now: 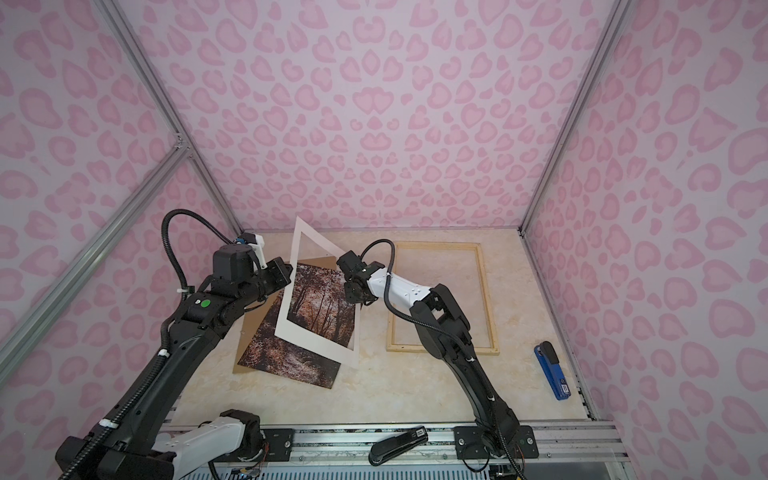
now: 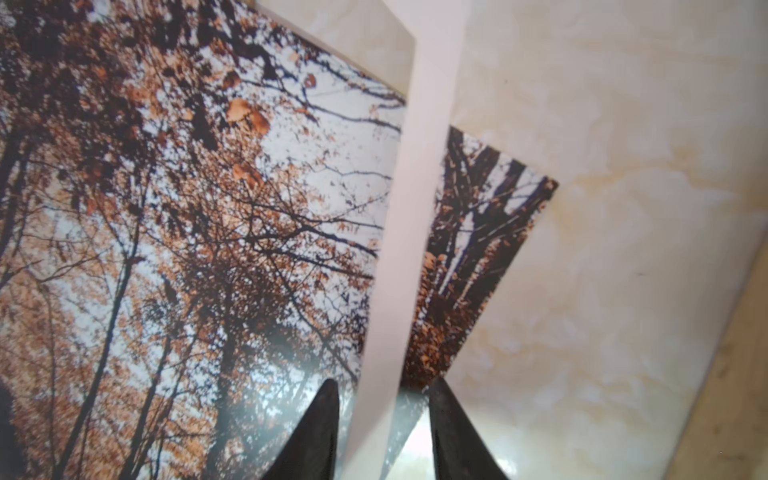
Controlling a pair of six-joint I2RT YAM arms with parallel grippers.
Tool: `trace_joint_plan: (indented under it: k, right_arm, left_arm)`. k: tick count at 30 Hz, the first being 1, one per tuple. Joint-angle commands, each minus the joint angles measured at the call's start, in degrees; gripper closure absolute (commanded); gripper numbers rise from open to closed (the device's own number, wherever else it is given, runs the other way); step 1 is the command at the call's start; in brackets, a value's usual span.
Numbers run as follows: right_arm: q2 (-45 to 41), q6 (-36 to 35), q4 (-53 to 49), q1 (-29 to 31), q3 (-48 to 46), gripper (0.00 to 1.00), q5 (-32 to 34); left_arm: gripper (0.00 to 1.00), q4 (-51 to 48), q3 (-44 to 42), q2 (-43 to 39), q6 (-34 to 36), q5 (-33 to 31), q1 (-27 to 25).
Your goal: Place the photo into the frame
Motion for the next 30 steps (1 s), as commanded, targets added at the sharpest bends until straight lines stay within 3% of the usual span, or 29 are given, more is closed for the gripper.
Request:
trace_joint_plan:
  k: [1,8,11,15,18,20,23,30]
  right_arm:
    - [1.6,-1.1,-2.9,0.8,2.3,0.64,3.0]
    - [3.7,-1.8,-6.4,1.3,5.7,0.75,5.9]
    - [2.5,-2.5,-6.0,0.7,4.0,0.71,5.6]
    - [-1.7,-3.5,-3.1,-0.7,-1.4,0.6,3.2]
    - [-4.6,-3.9,1.4,-2.1,-7.4,0.5,-1.5]
    - [-7.3,-3.9,4.4,-3.2,-11.2,0.47,-6.2]
    - [-8.8,-4.7,7.2,-4.9,-15.2,0.46,-11.9]
    - [-10.2,-5.7,9.9,-5.7,-19.6,0.51,-16.1]
  left_arm:
    - [0.96,2.2,0.1,0.2,-0.3,-1.1,-0.3]
    - [0.96,2.6,0.1,0.6,-0.2,-1.0,-0.7]
    - [0.96,1.5,-0.4,0.7,0.5,-2.9,-0.8]
    - [0.95,-2.9,-3.3,2.7,-0.6,-13.1,-0.7]
    - [0.82,-4.3,-6.0,6.7,-2.8,-16.4,-0.5]
    - [0.67,-3.7,-7.9,9.2,-4.0,-17.7,-0.4]
    - [0.54,-2.7,-10.2,12.3,-4.5,-18.9,0.8]
    - [0.43,0.1,-14.0,16.1,-3.6,-15.9,4.8]
